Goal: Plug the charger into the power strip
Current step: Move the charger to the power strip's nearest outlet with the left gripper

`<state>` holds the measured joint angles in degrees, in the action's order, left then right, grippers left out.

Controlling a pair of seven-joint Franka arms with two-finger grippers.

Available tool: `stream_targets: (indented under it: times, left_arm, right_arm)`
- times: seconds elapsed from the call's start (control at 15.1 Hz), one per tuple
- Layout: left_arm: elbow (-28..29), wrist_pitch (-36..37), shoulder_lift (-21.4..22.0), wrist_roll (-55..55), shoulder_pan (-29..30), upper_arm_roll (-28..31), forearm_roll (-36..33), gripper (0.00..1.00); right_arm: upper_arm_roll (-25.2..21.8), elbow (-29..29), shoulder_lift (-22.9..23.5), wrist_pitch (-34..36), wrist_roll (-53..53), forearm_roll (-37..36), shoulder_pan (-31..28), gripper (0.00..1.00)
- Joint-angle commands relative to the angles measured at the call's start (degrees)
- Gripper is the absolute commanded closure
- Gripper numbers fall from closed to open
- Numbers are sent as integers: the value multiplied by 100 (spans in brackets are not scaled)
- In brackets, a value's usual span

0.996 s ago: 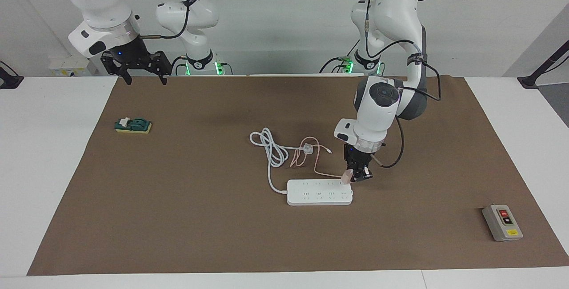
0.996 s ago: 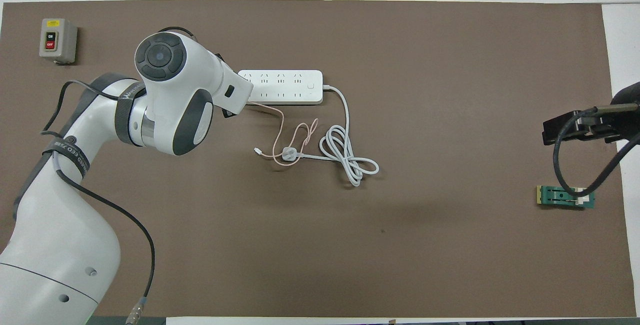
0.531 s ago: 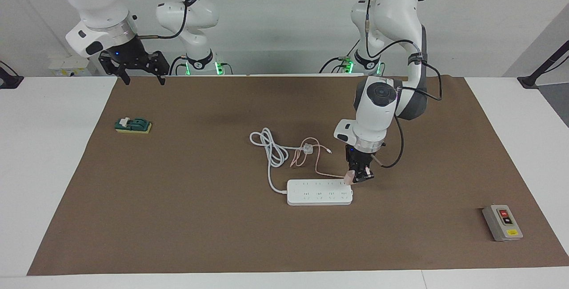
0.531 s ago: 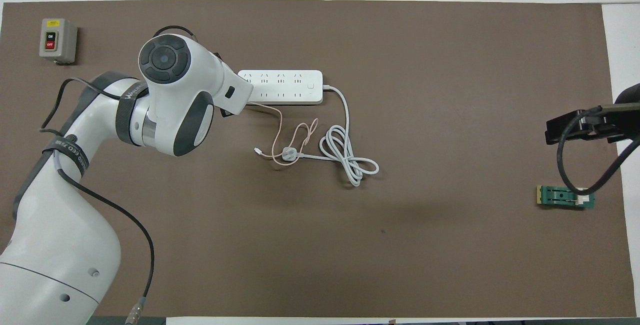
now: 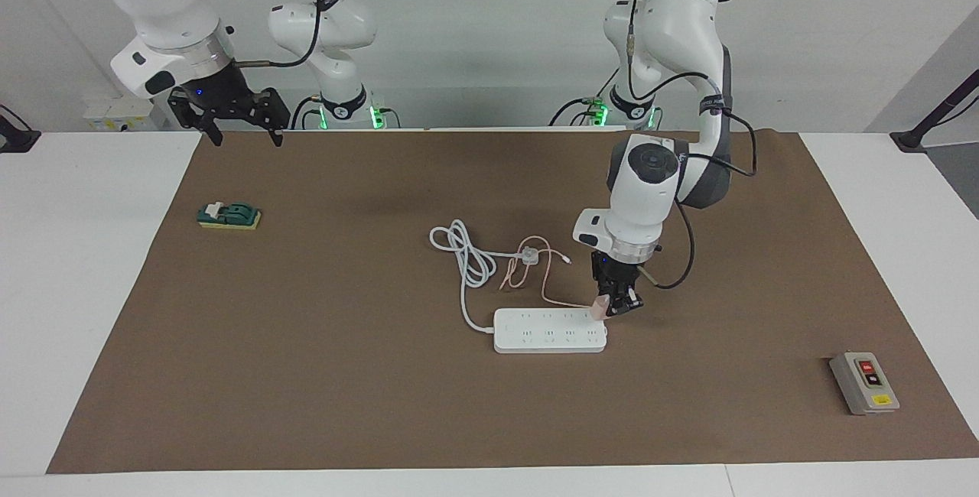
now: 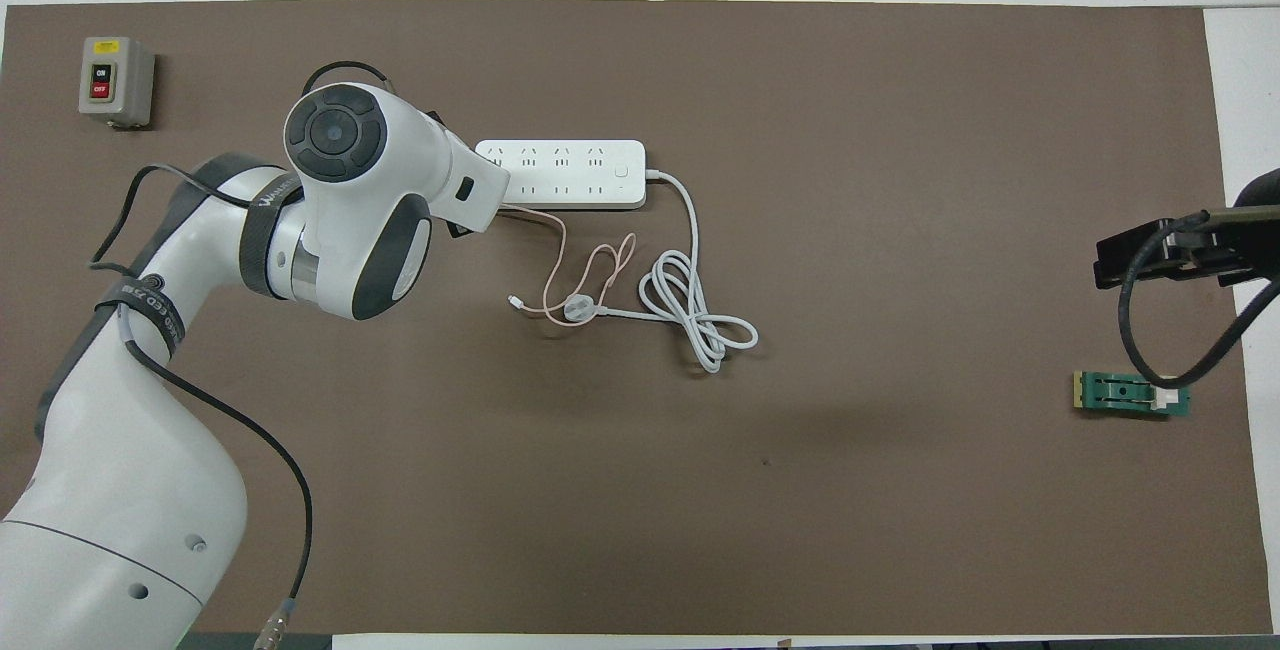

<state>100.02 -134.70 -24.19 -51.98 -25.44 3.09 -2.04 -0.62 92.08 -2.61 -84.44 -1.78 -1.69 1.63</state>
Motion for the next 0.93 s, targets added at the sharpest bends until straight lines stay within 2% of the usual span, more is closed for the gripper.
stream_targets:
  times: [0.0,0.86]
  left_arm:
    - [237,-223,81,240,-111,43,-130,100]
    - [615,-425,151,355,-287,43,-130,100]
  right_arm:
    - [53,109,-117,-46,134,63,-172,0]
    - [62,109,-126,25,160,54,-181,0]
